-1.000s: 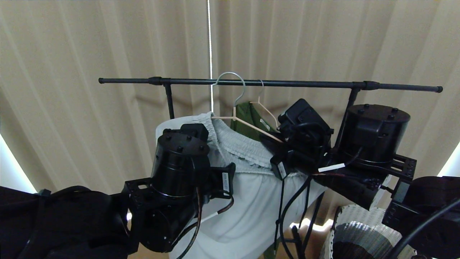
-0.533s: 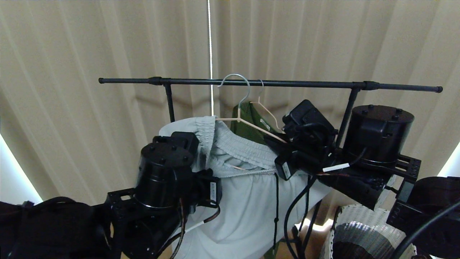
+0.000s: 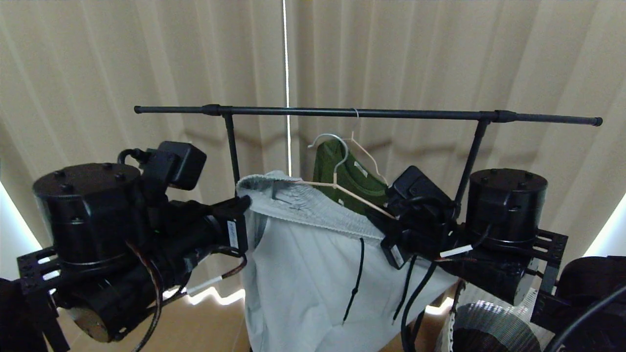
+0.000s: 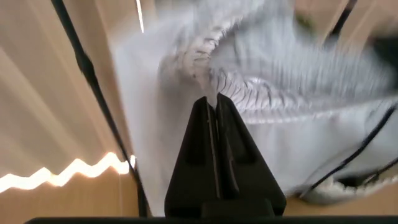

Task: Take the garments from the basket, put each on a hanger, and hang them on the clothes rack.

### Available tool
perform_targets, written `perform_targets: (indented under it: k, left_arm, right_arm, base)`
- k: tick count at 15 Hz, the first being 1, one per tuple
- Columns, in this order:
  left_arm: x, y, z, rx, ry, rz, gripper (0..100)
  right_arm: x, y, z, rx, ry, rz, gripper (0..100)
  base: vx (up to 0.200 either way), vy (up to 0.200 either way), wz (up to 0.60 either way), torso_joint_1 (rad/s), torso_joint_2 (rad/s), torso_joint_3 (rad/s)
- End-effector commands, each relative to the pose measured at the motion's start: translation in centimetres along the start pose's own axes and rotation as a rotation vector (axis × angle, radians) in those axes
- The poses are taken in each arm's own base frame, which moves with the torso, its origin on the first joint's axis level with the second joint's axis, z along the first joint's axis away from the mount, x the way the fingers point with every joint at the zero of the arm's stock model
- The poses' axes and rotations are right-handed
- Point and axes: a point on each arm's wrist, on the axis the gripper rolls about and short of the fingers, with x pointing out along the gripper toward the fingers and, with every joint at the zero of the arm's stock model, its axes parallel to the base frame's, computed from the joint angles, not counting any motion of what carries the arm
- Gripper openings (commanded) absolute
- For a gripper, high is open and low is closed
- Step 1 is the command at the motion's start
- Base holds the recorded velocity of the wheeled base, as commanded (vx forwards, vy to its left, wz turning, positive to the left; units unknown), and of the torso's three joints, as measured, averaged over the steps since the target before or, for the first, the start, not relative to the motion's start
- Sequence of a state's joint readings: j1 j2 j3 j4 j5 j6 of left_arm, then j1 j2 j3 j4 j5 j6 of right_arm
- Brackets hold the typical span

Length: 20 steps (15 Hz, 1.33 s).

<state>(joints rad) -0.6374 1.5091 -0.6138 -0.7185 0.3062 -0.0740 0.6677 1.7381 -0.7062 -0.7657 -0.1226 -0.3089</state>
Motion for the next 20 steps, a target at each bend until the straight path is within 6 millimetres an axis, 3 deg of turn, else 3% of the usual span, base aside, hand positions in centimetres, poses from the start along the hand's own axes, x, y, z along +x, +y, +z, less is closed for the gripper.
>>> perform_targets:
  k: [1, 5, 9, 15, 18, 20]
  left_arm:
    - [0.0, 1.4, 1.7, -0.016, -0.061, 0.024, 0]
    - [0.4, 2.8, 2.5, 0.002, -0.058, 0.025, 0]
    - [0.8, 6.1, 2.5, 0.088, -0.046, 0.084, 0]
    - [1.0, 9.3, 2.4, 0.219, -0.022, 0.180, 0]
    - [1.7, 9.7, 3.2, 0.249, -0.040, 0.197, 0]
    - [2.0, 8.8, 3.8, 0.258, -0.067, 0.156, 0]
  right_arm:
    - [-0.2, 1.1, -0.5, -0.013, 0.020, 0.037, 0]
    - [-0.7, 1.9, -2.0, -0.032, 0.097, 0.072, 0]
    - [-1.1, 1.9, -2.5, -0.032, 0.112, 0.078, 0]
    - [-1.2, 1.8, -2.5, -0.032, 0.113, 0.079, 0]
    - [-1.2, 1.8, -2.5, -0.031, 0.112, 0.078, 0]
    - [-1.0, 1.9, -2.5, -0.032, 0.114, 0.082, 0]
  base:
    - [0.000, 0.000, 0.00, 0.000, 0.00, 0.000]
    - [0.000, 0.000, 0.00, 0.000, 0.00, 0.000]
    - [0.000, 0.000, 0.00, 0.000, 0.00, 0.000]
    - [0.000, 0.000, 0.00, 0.000, 0.00, 0.000]
    - [0.000, 0.000, 0.00, 0.000, 0.00, 0.000]
    - [0.000, 0.000, 0.00, 0.000, 0.00, 0.000]
